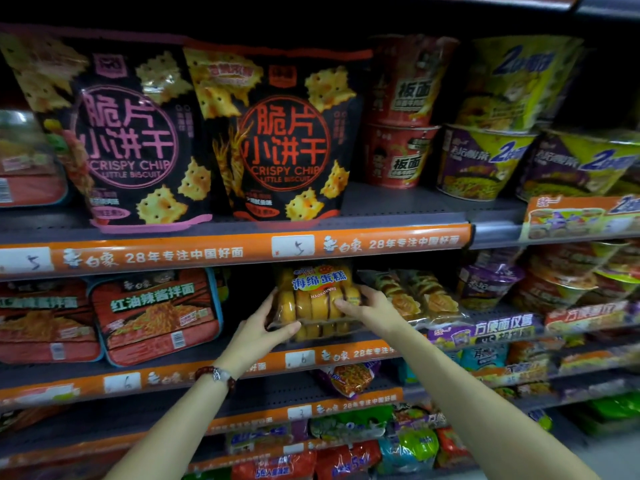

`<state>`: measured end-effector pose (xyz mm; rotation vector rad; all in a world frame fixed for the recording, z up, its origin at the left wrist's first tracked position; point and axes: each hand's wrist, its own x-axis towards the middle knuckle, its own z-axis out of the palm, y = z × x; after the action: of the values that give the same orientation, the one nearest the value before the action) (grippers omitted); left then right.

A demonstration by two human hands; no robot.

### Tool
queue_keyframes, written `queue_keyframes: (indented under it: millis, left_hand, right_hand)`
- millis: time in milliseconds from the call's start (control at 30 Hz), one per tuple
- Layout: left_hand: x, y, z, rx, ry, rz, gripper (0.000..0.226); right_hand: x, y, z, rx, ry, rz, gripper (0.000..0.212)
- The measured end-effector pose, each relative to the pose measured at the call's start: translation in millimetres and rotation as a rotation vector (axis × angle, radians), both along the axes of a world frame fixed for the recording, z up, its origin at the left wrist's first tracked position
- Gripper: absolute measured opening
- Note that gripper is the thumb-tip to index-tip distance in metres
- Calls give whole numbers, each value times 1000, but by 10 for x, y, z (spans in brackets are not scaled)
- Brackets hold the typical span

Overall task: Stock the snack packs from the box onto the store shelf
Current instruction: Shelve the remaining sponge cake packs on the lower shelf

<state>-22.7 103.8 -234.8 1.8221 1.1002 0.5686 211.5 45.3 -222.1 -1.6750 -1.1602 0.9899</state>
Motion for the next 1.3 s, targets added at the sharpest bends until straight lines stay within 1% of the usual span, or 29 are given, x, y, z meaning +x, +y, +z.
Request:
queue_keyframes:
  millis: [100, 267, 367, 533, 600, 733, 800, 833, 1000, 1133, 1200, 1300]
  left_hand:
    - [164, -18, 18, 5, 2, -3, 88]
    - [231, -151, -75, 19, 30, 25, 88]
    - [259, -163, -70, 37, 71, 56, 86]
    - [268, -185, -40, 26, 124, 76, 85]
    - [281, -215, -3, 42, 129, 83, 81]
    - [300, -310, 86, 212, 217, 181, 60]
    - [313, -379, 151, 230, 242, 226, 52]
    - [319, -416, 191, 238, 252, 245, 48]
    - [318, -592, 439, 348, 383, 288, 30]
    - [344, -777, 689, 421, 450, 296, 28]
    - [348, -878, 813, 451, 457, 314, 27]
    - [333, -1049, 1012, 502, 445, 344, 25]
  right_hand:
    - [120, -65, -8, -2, 39, -8, 68]
    - [249, -171, -89, -12, 1, 20, 76]
    - [256, -165, -76, -18, 11, 18, 84]
    - [249, -149, -25, -23, -34, 25, 69]
    - [247, -178, 27, -14, -128, 25, 64]
    - [222, -201, 161, 73, -532, -15, 58]
    - [200, -224, 232, 99, -714, 2, 54]
    - [194, -246, 273, 106, -763, 11, 53]
    - [198, -422, 512, 150, -797, 90, 44]
    - [193, -601, 719, 186, -807, 152, 16]
    - [191, -689, 812, 217, -811, 171, 15]
    - [177, -795, 961, 265, -802, 217, 19]
